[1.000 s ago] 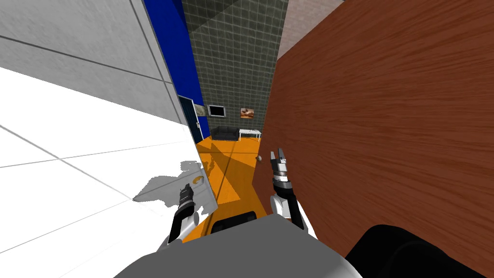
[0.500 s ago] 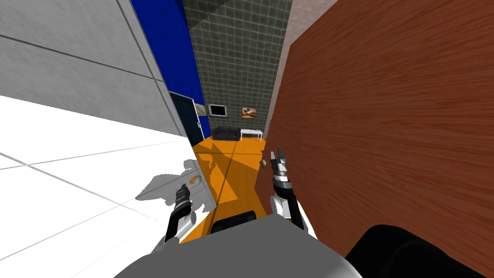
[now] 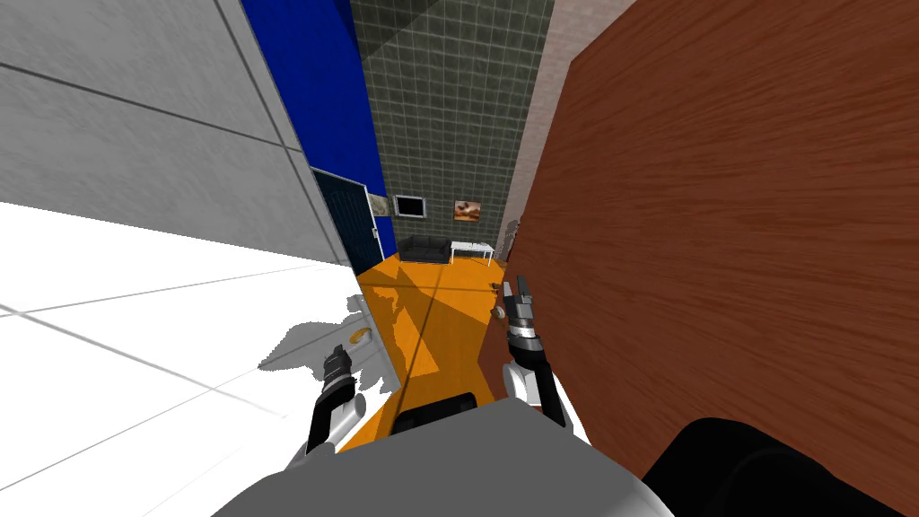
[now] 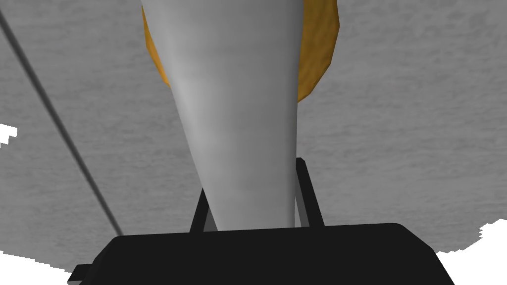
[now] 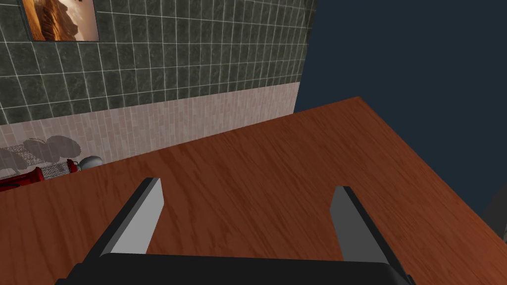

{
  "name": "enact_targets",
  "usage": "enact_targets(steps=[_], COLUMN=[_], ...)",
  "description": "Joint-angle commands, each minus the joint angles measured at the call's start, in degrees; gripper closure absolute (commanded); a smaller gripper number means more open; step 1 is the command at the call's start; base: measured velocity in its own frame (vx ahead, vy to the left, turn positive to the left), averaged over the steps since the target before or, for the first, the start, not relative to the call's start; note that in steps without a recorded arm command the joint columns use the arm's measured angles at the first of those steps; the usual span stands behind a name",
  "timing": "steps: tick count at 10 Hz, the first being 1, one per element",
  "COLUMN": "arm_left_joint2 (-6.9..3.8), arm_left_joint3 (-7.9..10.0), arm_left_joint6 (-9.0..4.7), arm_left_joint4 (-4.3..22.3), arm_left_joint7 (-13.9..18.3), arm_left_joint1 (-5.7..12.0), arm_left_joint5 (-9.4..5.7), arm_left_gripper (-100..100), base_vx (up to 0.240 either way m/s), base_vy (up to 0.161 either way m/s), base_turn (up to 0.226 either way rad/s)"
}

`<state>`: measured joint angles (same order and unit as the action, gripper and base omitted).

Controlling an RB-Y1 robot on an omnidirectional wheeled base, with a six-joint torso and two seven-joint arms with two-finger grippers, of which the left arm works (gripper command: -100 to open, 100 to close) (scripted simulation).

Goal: Push the door open

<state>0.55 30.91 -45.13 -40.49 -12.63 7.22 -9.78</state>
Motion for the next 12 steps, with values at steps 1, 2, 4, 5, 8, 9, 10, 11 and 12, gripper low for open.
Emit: enact_targets(steps=[1, 2, 4, 5, 8, 9, 10, 11, 12], arm_left_joint2=[1.18, 0.59, -1.22, -1.59, -1.89, -1.68, -1.13, -0.62, 0.22], arm_left_joint3=[0.77, 0.63, 2.28, 2.85, 4.73, 5.37, 6.27, 6.80, 7.45], arm_left_joint6=[-0.37, -0.26, -0.43, -0.47, -0.61, -0.66, -0.73, -0.77, -0.81], arm_left_joint4=[-0.7, -0.2, -0.5, -0.6, -0.8, -0.9, -1.0, -1.1, -1.1], arm_left_joint7=[-0.4, -0.3, -0.8, -1.1, -1.7, -2.0, -2.3, -2.5, -2.7], arm_left_joint1=[0.05, -0.21, -0.29, -0.28, -0.24, -0.23, -0.21, -0.20, -0.18], arm_left_joint5=[-0.49, -0.35, -1.28, -1.60, -2.68, -3.04, -3.56, -3.86, -4.23], arm_left_gripper=[100, 100, 100, 100, 100, 100, 100, 100, 100], base_vx=[0.177, 0.074, 0.154, 0.183, 0.185, 0.241, 0.240, 0.201, 0.176], base_vy=[-0.049, -0.016, -0.010, 0.021, 0.027, 0.054, 0.034, 0.023, 0.008], base_turn=[0.073, 0.046, 0.025, 0.034, 0.030, 0.040, 0.057, 0.056, 0.053])
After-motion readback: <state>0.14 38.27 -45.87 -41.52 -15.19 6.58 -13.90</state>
